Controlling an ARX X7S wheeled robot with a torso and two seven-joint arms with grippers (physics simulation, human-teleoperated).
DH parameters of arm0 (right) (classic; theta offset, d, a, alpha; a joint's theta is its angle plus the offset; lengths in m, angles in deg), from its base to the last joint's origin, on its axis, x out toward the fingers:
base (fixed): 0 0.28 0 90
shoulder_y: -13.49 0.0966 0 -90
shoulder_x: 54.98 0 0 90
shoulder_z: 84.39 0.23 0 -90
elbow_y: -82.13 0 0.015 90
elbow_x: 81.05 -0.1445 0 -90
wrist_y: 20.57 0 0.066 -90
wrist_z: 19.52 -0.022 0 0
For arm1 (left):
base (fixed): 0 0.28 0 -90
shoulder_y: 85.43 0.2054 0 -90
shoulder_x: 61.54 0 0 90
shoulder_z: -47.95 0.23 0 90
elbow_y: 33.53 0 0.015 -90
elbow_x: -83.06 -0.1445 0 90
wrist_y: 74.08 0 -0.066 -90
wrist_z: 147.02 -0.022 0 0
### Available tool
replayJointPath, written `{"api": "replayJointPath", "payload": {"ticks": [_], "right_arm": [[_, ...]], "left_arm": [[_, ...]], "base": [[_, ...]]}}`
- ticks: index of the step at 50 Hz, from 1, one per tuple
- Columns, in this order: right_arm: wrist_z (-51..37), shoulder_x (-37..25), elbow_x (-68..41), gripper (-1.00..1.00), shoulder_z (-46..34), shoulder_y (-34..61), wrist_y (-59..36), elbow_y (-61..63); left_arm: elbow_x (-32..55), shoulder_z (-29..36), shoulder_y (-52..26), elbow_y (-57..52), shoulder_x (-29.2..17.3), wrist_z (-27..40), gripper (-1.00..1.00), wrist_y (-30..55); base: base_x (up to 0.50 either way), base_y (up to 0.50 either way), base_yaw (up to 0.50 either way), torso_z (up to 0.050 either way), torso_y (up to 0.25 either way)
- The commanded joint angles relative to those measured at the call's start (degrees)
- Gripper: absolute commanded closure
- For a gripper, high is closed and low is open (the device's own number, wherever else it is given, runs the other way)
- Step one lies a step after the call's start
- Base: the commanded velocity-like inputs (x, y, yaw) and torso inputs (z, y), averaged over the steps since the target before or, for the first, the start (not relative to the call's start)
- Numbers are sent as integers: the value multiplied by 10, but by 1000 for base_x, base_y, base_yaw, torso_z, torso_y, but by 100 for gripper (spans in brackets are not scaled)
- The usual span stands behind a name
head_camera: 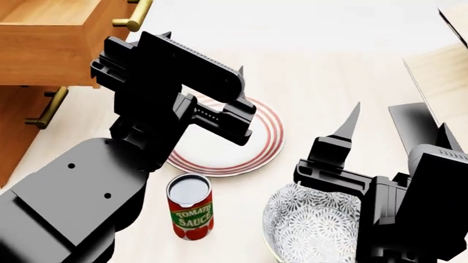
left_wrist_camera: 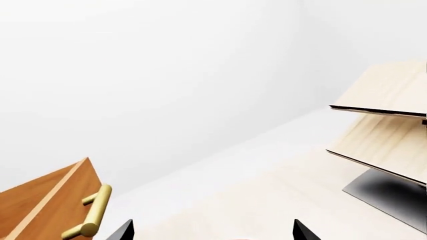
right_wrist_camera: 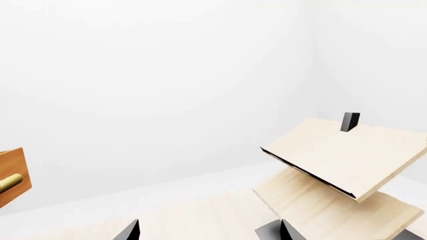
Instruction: Close the top drawer of the cabinet.
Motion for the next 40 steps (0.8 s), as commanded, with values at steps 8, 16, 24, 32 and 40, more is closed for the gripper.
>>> {"api": "replayJointPath", "payload": {"ticks": [8,16,24,32,40], "right_arm": [[-12,-10,-14,-100,-2,1,-10,12],[-28,-14,-10,-100,-7,7,-29,8],[-24,-18,-16,-100,-6,1,-12,11],[-33,-23,-14,-100,-13,4,-16,16],[-33,-24,-26,-100,0,4,-17,23]], "left_arm": [[53,63,-26,62,6,57,-100,-16],[100,47,-31,82,5,89,-100,-34],[135,51,-47,110,4,110,-100,-54],[164,41,-42,149,6,152,-100,-82],[198,-16,-83,262,3,346,-100,-166]], "base": [[117,25,0,0,0],[491,136,0,0,0],[0,0,0,0,2],[230,26,0,0,0],[0,0,0,0,0]]}}
